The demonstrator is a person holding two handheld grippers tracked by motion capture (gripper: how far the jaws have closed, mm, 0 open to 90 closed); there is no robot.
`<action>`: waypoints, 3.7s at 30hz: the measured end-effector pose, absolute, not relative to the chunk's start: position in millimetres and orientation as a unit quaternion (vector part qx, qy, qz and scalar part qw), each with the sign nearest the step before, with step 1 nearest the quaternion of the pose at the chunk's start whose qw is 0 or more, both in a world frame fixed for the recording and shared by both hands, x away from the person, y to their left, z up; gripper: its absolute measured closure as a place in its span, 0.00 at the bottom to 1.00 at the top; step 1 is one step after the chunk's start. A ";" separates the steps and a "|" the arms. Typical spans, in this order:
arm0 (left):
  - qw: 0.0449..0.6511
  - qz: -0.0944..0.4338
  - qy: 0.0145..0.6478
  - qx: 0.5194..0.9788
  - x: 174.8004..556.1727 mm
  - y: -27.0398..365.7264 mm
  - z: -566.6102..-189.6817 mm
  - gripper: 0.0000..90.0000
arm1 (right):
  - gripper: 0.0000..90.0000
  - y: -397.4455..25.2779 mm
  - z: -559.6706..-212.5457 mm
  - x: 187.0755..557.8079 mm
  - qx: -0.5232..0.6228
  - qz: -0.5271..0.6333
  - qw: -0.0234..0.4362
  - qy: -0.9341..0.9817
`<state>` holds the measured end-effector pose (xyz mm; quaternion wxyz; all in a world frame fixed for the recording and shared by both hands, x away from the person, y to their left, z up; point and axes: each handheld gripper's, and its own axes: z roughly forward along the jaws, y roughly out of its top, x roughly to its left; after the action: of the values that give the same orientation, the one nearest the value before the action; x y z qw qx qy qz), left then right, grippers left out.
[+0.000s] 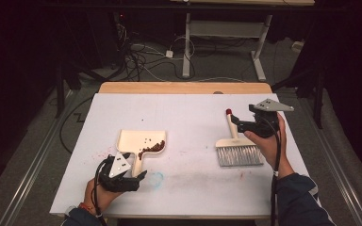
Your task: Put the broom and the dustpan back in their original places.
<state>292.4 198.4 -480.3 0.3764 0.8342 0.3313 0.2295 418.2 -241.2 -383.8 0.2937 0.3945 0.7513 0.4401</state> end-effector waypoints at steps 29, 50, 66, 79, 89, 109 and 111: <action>0.383 0.228 0.333 0.831 292.6 201.1 -479.3 0.18 | 0.23 -236.1 -375.1 386.5 0.363 0.433 0.320 0.761; 0.383 0.227 0.328 0.833 291.9 200.5 -479.3 0.18 | 0.23 -243.1 -377.0 347.1 0.326 0.436 0.333 0.770; 0.383 0.228 0.333 0.831 292.4 200.1 -479.2 0.17 | 0.23 -253.1 -392.2 329.1 0.318 0.429 0.358 0.766; 0.376 0.230 0.328 0.836 293.2 196.9 -480.5 0.17 | 0.23 -266.9 -408.8 318.0 0.312 0.428 0.366 0.765; 0.375 0.232 0.325 0.836 292.8 195.5 -480.2 0.17 | 0.23 -278.8 -425.8 309.9 0.314 0.426 0.352 0.772; 0.380 0.239 0.322 0.834 289.6 194.8 -478.2 0.17 | 0.23 -307.4 -460.3 293.8 0.342 0.409 0.322 0.782; 0.379 0.239 0.321 0.834 289.5 194.3 -478.4 0.17 | 0.23 -307.2 -463.2 293.0 0.342 0.406 0.318 0.786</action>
<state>289.5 194.3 -478.4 0.3792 0.8343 0.3209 0.2392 293.0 -307.2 -463.2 0.3182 0.3416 0.7858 0.4056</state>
